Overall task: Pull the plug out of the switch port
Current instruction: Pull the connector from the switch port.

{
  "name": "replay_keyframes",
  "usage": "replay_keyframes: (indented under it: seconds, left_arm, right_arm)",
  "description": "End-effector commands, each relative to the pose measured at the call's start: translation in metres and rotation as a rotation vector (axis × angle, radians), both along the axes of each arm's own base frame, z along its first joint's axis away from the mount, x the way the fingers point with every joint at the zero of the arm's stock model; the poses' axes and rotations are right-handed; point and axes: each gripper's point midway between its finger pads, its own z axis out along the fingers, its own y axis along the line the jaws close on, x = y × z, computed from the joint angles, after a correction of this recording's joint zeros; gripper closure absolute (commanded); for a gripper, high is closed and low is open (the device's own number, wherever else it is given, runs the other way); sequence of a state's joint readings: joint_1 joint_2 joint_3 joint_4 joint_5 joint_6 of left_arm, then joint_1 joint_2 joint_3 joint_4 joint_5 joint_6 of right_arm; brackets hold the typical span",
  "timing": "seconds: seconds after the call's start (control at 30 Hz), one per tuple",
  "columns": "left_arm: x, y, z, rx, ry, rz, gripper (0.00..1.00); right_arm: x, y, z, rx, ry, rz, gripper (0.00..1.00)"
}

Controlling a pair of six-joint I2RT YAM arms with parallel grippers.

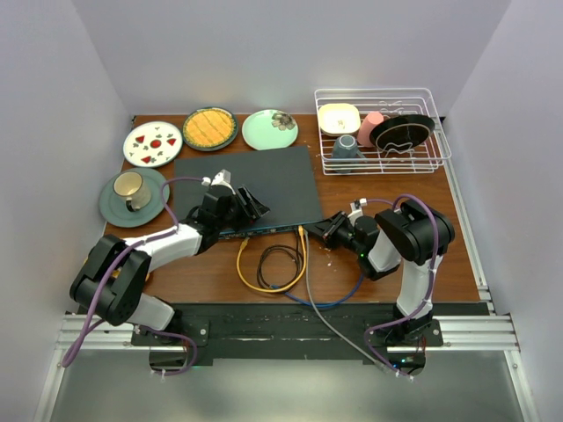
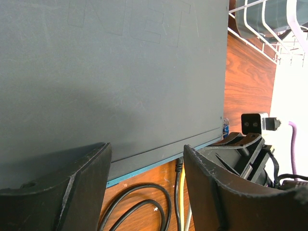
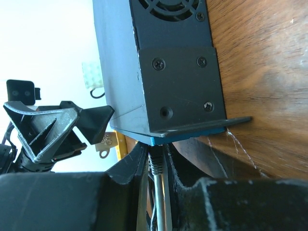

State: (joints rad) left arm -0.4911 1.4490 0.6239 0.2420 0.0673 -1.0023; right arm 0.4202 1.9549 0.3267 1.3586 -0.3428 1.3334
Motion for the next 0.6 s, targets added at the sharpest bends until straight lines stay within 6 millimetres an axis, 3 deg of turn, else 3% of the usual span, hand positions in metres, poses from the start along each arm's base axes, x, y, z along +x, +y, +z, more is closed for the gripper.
replay_keyframes:
  seconds: [0.0, 0.37, 0.57]
  left_arm:
    - [-0.008, 0.002, -0.006, 0.004, 0.02, -0.015, 0.34]
    - [-0.008, 0.002, -0.005, -0.002, 0.018, -0.012, 0.34]
    - [-0.009, 0.003, -0.006, 0.001, 0.022, -0.012, 0.34]
  right_arm:
    - [0.02, -0.011, 0.078, 0.118, -0.349, -0.095, 0.98]
    - [0.0, -0.016, 0.054, 0.054, -0.305, -0.061, 1.0]
    - [-0.016, -0.022, 0.051, 0.028, -0.3, -0.049, 1.0]
